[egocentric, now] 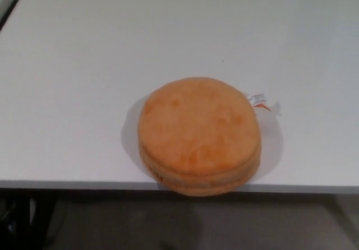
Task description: A soft plate is kept in the center of the table close to the robot and the robot uses its left hand to pick up the plate, turns it upside down and places it back on the table
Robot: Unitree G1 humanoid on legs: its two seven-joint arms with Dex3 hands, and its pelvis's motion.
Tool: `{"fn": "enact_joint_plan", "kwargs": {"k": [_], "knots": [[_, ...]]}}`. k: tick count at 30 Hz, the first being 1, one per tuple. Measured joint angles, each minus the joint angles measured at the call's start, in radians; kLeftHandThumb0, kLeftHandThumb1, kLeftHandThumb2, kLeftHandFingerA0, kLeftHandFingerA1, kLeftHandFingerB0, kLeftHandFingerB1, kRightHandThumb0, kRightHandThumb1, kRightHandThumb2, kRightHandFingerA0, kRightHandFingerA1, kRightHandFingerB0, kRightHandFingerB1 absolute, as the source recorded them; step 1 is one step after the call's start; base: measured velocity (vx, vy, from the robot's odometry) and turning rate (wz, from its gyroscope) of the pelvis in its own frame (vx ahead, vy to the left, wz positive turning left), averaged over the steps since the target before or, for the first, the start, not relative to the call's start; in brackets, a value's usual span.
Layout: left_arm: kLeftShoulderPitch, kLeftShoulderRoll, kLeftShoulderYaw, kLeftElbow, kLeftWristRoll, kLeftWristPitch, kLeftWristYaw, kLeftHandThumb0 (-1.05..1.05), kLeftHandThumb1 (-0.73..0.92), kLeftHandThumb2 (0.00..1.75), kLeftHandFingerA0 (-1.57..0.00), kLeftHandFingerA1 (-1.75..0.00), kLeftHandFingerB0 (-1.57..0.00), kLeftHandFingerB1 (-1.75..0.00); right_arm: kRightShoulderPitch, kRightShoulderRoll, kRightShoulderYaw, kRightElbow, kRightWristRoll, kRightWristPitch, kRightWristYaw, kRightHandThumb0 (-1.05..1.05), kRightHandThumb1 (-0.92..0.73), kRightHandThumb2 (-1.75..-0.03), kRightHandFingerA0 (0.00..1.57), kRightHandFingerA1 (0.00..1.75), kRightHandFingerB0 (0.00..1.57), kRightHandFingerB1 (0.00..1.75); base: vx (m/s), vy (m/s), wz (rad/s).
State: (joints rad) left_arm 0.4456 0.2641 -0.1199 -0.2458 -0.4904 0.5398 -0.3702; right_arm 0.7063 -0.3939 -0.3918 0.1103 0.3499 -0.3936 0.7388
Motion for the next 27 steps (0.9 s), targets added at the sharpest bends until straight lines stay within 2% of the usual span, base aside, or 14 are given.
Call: {"fn": "enact_joint_plan", "kwargs": {"k": [3,4,6,7,9,10,13,14,15,16,23,24,25,27], "knots": [[0.039,-0.025,0.017,0.03,0.007,-0.051,0.0,-0.94,0.92,0.68,-0.21,-0.4,-0.17,-0.29,-0.001,0.0,0.0,0.002,0.0,0.0,0.0,-0.83,-0.75,-1.1,0.26,0.59,0.04,0.36,0.0,0.0,0.0],[0.052,-0.035,0.022,0.038,0.009,-0.069,0.0,-0.95,0.92,0.69,-0.18,-0.39,-0.16,-0.29,-0.001,0.0,0.0,0.003,0.0,-0.001,0.0,-0.82,-0.92,-0.68,0.26,0.49,0.12,0.28,0.0,0.0,0.0],[0.075,-0.049,0.031,0.053,0.012,-0.098,0.0,-0.95,0.91,0.69,-0.15,-0.38,-0.15,-0.29,-0.002,0.0,0.0,0.005,0.0,-0.001,0.0,-0.82,-0.73,-1.08,0.24,0.57,0.07,0.38,0.0,0.0,0.0],[0.09,-0.061,0.038,0.062,0.014,-0.118,0.0,-0.39,0.37,1.04,0.0,-0.51,0.0,-0.49,-0.004,0.0,0.0,0.007,0.0,-0.001,0.0,-0.82,-0.73,-1.09,0.24,0.57,0.07,0.37,0.0,0.0,0.0],[0.111,-0.078,0.046,0.074,0.016,-0.147,-0.001,-0.93,0.71,1.14,0.0,-0.43,-0.05,-0.34,-0.006,0.0,0.0,0.01,0.0,-0.002,0.0,-0.82,-0.92,-0.68,0.28,0.49,0.13,0.28,0.0,0.0,0.0],[0.121,-0.086,0.052,0.083,0.016,-0.163,-0.001,-1.02,0.86,0.72,-0.09,-0.38,-0.13,-0.29,-0.008,0.0,0.0,0.012,0.0,-0.002,0.0,-0.83,-0.91,-0.68,0.27,0.49,0.13,0.28,0.0,0.0,0.0],[0.143,-0.111,0.063,0.117,0.019,-0.218,-0.001,-0.98,0.89,0.68,-0.1,-0.37,-0.14,-0.27,-0.012,0.0,0.0,0.019,0.0,-0.003,0.0,-0.83,-0.91,-0.68,0.26,0.48,0.12,0.28,0.0,0.0,0.0],[0.145,-0.114,0.065,0.126,0.02,-0.23,-0.001,-0.93,0.68,1.12,-0.05,-0.45,-0.07,-0.42,-0.012,0.0,0.0,0.02,0.0,-0.003,0.0,-0.83,-0.91,-0.68,0.26,0.5,0.12,0.29,0.0,0.0,0.0],[0.149,-0.12,0.07,0.144,0.022,-0.254,-0.001,-0.4,0.33,1.02,0.0,-0.51,0.0,-0.49,-0.012,0.0,0.0,0.022,0.0,-0.003,0.0,-0.85,-0.75,-1.1,0.21,0.57,0.04,0.36,0.0,0.0,0.0],[0.151,-0.124,0.073,0.157,0.023,-0.271,-0.001,-0.4,0.34,1.02,0.0,-0.51,0.0,-0.49,-0.012,0.0,0.0,0.022,0.0,-0.003,0.0,-0.82,-0.92,-0.68,0.2,0.48,0.1,0.29,0.0,0.0,0.0],[0.16,-0.152,0.095,0.243,0.042,-0.385,-0.001,-0.4,0.35,1.03,0.0,-0.51,0.0,-0.49,-0.014,0.0,0.0,0.044,0.0,-0.008,0.0,-0.85,-0.91,-0.69,0.16,0.44,0.11,0.29,0.0,0.0,0.0],[0.161,-0.155,0.097,0.254,0.044,-0.4,-0.001,-1.04,0.71,0.88,-0.07,-0.41,-0.1,-0.35,-0.014,0.0,0.0,0.047,0.0,-0.008,0.0,-0.86,-0.92,-0.68,0.16,0.43,0.11,0.28,0.0,0.0,0.0],[0.161,-0.157,0.1,0.268,0.047,-0.421,-0.002,-0.4,0.33,1.02,0.0,-0.51,0.0,-0.49,-0.014,0.0,0.0,0.05,0.0,-0.01,0.0,-0.84,-0.92,-0.69,0.17,0.45,0.1,0.29,0.0,0.0,0.0],[0.163,-0.161,0.103,0.286,0.051,-0.449,-0.002,-0.4,0.34,1.02,0.0,-0.52,0.0,-0.49,-0.014,0.0,0.0,0.054,0.0,-0.011,0.0,-0.83,-0.92,-0.7,0.16,0.45,0.1,0.29,0.0,0.0,0.0]]}}
